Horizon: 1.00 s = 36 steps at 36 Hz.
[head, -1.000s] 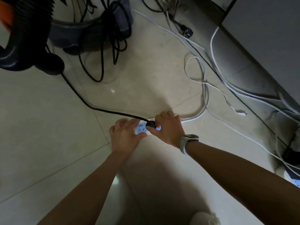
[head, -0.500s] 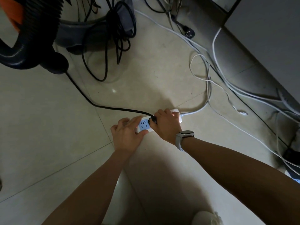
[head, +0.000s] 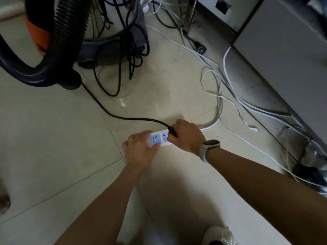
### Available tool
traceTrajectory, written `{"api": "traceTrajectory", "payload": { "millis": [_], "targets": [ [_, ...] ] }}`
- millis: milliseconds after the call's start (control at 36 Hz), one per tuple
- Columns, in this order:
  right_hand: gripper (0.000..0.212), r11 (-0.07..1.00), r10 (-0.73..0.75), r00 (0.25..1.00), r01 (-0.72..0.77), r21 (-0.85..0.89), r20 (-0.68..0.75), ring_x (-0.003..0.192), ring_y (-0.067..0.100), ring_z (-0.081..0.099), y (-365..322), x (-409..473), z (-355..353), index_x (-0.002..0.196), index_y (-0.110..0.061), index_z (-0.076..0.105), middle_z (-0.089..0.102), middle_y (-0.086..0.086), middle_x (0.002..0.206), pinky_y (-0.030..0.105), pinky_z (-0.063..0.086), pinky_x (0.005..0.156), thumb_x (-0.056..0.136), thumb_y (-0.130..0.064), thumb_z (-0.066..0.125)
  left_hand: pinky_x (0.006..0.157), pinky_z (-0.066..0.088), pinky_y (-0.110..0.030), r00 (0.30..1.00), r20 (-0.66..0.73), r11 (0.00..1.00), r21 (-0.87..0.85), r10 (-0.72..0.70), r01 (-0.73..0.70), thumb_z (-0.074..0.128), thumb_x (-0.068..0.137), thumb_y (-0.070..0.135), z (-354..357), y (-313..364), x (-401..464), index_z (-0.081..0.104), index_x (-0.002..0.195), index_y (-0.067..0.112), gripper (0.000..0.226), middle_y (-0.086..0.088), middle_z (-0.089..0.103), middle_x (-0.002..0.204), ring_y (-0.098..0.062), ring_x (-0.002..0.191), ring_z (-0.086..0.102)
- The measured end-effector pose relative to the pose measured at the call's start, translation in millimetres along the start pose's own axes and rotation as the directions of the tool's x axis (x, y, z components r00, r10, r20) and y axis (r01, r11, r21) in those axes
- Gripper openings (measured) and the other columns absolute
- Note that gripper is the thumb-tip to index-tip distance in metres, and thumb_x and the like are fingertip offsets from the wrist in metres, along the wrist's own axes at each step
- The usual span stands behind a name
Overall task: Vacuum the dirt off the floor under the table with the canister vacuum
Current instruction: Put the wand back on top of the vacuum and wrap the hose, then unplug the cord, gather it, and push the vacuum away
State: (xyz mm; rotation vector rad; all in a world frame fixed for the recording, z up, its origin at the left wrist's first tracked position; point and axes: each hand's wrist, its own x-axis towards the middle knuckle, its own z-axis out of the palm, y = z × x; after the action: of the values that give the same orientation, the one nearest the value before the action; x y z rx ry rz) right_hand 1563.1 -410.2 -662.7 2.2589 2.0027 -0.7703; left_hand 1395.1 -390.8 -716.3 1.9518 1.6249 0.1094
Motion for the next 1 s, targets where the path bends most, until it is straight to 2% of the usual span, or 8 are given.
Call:
{"api": "traceTrajectory", "payload": {
  "millis": [167,361,472,556,611,667,833,1000],
  "targets": [
    [0.027,0.998,-0.061,0.997,0.06,0.013,0.037,0.066,0.022,0.039,-35,-48,-71,0.076,-0.014,0.041,0.038,0.002,0.082,0.03,0.02,0.049,0.096,-0.032,0.047,0.094,0.033,-0.038,0.964,-0.072,0.946,-0.225,-0.254,0.232,0.068,0.084,0.026,-78,34,-37,0.051,0.117,0.007,0.042,-0.009,0.05,0.122,-0.028,0.116,0.048],
    [0.021,0.984,-0.168,0.959,0.151,0.092,0.228,0.061,0.02,0.047,-99,-112,-187,0.075,-0.023,0.036,0.052,0.001,0.074,0.028,0.029,0.051,0.09,-0.024,0.051,0.094,0.045,-0.049,0.971,-0.216,0.966,-0.255,-0.099,0.042,0.077,0.076,0.014,-188,70,-89,0.046,0.125,0.0,0.06,-0.017,0.045,0.131,-0.035,0.121,0.043],
    [0.018,0.971,-0.237,0.921,0.238,0.034,0.309,0.062,0.022,0.041,-135,-137,-236,0.085,-0.013,0.04,0.053,0.002,0.082,0.026,0.02,0.048,0.09,-0.029,0.049,0.079,0.05,-0.045,0.88,-0.31,0.894,-0.384,-0.36,0.23,0.08,0.073,0.031,-252,86,-116,0.048,0.107,0.0,0.056,-0.014,0.048,0.113,-0.032,0.106,0.05],
    [0.021,0.953,-0.289,0.881,0.302,0.024,0.374,0.054,0.012,0.034,-159,-153,-266,0.085,-0.011,0.043,0.039,-0.006,0.071,0.021,0.022,0.046,0.091,-0.03,0.049,0.09,0.048,-0.043,0.909,-0.399,0.975,-0.222,-0.122,0.034,0.068,0.087,0.027,-286,79,-124,0.054,0.118,0.004,0.042,-0.019,0.05,0.126,-0.036,0.117,0.049],
    [0.023,0.95,-0.295,0.876,0.312,0.02,0.382,0.059,0.019,0.039,-171,-159,-277,0.082,-0.011,0.044,0.037,-0.005,0.075,0.024,0.022,0.049,0.091,-0.032,0.049,0.094,0.044,-0.042,0.932,-0.341,0.982,-0.089,0.125,-0.164,0.054,0.092,0.017,-299,70,-121,0.065,0.105,0.007,0.02,-0.019,0.057,0.123,-0.039,0.121,0.05],
    [0.024,0.959,-0.265,0.894,0.285,-0.002,0.36,0.067,0.022,0.041,-181,-160,-281,0.079,-0.013,0.045,0.037,-0.007,0.085,0.031,0.028,0.057,0.091,-0.034,0.048,0.089,0.049,-0.043,0.969,-0.167,0.974,-0.11,0.18,-0.2,0.053,0.088,0.005,-308,60,-120,0.069,0.088,0.005,0.016,-0.016,0.068,0.106,-0.037,0.116,0.057],
    [0.018,0.993,-0.107,0.958,0.115,-0.013,0.265,0.053,0.016,0.035,-203,-144,-271,0.084,-0.017,0.035,0.036,-0.003,0.064,0.028,0.024,0.049,0.092,-0.028,0.046,0.085,0.046,-0.035,0.964,0.246,0.993,-0.042,-0.1,0.114,0.048,0.098,0.026,-318,16,-128,0.064,0.112,0.008,0.028,-0.01,0.063,0.11,-0.029,0.101,0.06],
    [0.024,0.993,-0.116,0.913,0.095,0.072,0.392,0.09,0.03,0.06,-249,-106,-231,0.116,-0.012,0.051,0.063,0.009,0.102,0.032,0.042,0.069,0.096,-0.026,0.045,0.089,0.048,-0.042,0.92,0.172,0.935,0.037,-0.353,0.352,0.049,0.098,0.023,-326,-40,-115,0.064,0.116,0.006,0.029,-0.02,0.051,0.114,-0.035,0.101,0.055]
  ]
}}
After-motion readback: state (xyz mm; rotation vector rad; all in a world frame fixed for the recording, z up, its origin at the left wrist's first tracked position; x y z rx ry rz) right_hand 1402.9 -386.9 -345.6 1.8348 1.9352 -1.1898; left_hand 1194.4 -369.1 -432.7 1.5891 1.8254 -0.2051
